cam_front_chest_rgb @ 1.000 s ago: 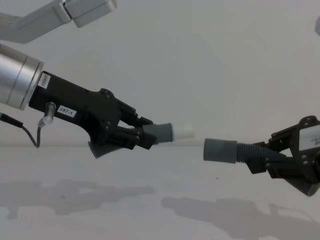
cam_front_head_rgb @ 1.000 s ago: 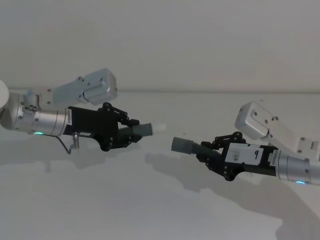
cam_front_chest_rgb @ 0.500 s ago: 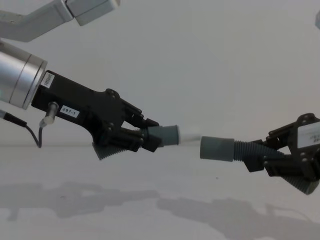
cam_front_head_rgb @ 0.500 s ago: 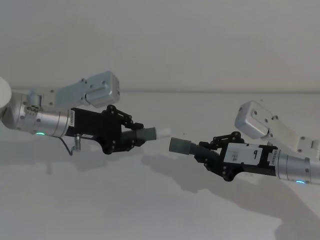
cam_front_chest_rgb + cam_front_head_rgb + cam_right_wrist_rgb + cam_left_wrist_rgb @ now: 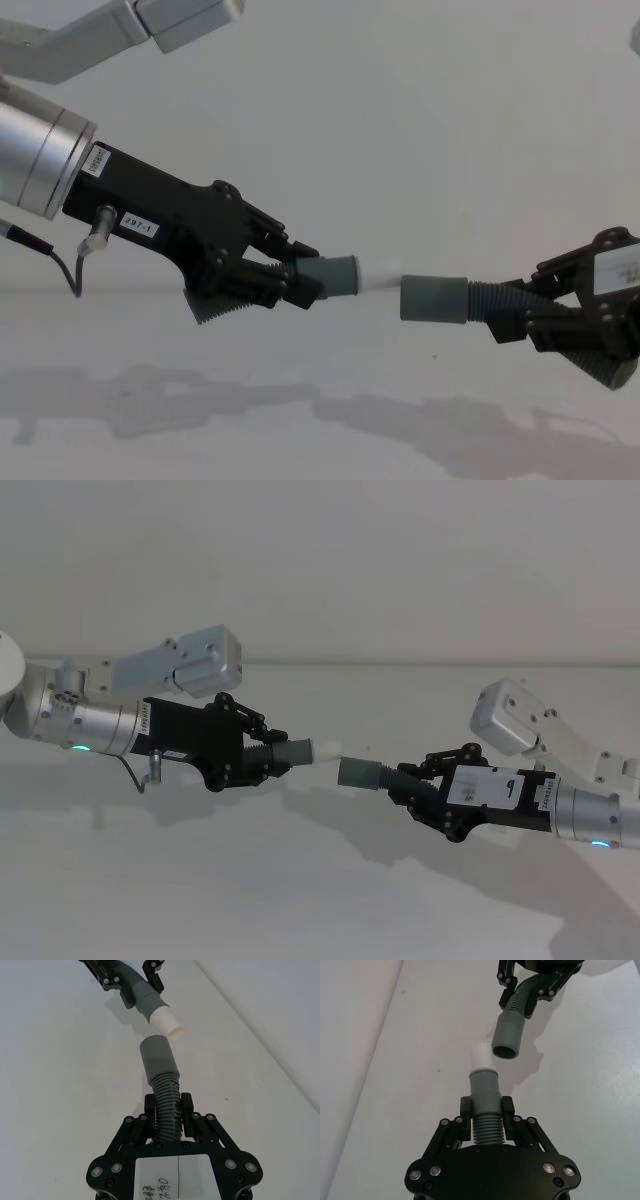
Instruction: Use both hands to pick up one end of the pipe from the table, align the ends, and insert them.
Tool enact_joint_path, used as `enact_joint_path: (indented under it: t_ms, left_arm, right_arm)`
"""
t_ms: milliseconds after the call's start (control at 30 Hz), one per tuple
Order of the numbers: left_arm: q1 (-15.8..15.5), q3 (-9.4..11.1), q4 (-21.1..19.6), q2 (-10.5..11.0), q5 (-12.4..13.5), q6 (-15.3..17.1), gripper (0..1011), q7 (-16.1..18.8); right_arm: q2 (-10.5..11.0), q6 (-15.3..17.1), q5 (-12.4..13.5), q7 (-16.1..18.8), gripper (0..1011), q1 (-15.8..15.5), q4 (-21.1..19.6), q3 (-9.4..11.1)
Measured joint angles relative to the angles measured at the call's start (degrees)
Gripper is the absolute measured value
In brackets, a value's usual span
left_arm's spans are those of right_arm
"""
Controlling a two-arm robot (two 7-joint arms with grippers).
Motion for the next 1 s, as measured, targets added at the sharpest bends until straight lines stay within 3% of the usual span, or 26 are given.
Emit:
enact_joint_path:
  t_ms: [1000]
  left_arm:
    - [0.0,0.8,-0.9,1.3,-1.4,1.5,348,1.4]
  right_arm:
    - [0.6,0.4,1.5,-1.0,290,0.5,0.3,-1.2]
